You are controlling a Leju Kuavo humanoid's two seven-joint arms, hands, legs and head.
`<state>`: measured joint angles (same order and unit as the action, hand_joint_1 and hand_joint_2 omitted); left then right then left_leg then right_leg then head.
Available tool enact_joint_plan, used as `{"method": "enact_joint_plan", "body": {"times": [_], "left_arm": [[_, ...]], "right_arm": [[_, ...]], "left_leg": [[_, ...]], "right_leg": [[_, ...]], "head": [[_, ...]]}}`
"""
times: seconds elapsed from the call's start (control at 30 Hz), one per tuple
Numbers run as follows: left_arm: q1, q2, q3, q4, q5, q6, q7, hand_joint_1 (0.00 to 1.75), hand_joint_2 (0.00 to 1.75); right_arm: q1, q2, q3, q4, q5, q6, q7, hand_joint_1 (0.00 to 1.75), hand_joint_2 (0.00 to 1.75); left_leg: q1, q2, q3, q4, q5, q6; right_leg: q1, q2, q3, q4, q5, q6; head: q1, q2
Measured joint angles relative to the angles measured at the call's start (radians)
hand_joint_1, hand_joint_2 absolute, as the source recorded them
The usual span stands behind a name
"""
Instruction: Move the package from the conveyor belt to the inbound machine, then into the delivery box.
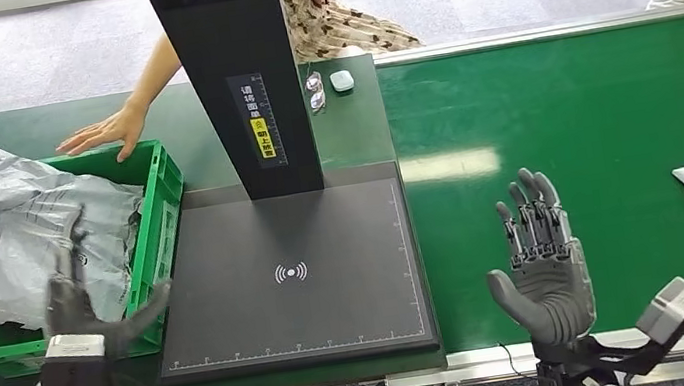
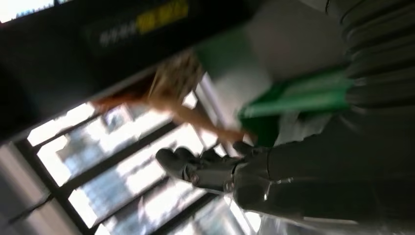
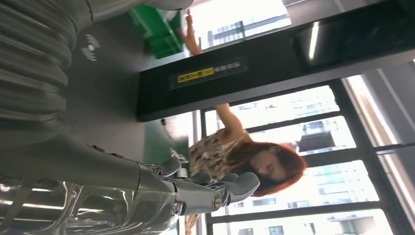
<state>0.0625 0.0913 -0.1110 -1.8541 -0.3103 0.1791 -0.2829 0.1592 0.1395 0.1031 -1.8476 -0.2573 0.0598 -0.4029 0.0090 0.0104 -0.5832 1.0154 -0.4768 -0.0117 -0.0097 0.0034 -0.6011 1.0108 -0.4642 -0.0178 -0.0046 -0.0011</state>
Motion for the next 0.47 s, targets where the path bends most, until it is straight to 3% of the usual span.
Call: {"method": "enact_joint_plan", "body": {"times": [0.1,0.23,0.47], "left_arm": [[0.093,-0.05,-0.049,-0.011,0.097,-0.095,0.01,0.0,1.75],[0.158,-0.103,-0.081,-0.008,0.14,-0.138,0.016,0.0,1.75],[0.157,-0.162,-0.104,-0.007,0.105,-0.17,0.021,0.0,1.75]], "right_arm": [[0.032,0.001,-0.001,0.0,0.06,-0.001,0.014,0.0,1.75],[0.065,0.003,-0.003,0.001,0.102,0.021,0.031,0.0,1.75],[0.089,0.002,0.0,0.002,0.142,0.059,0.03,0.0,1.75]], "left_leg": [[0.0,0.0,0.0,0.0,0.0,0.0],[0.001,-0.001,0.0,0.0,0.0,0.0],[0.001,-0.003,0.001,0.0,0.001,-0.001]], "right_leg": [[0.0,0.0,0.0,0.0,0.0,0.0],[0.0,-0.001,0.0,0.0,0.0,-0.001],[0.001,-0.003,0.002,0.001,0.0,-0.001]], "head": [[0.0,0.0],[0.0,0.0],[0.0,0.0]]}}
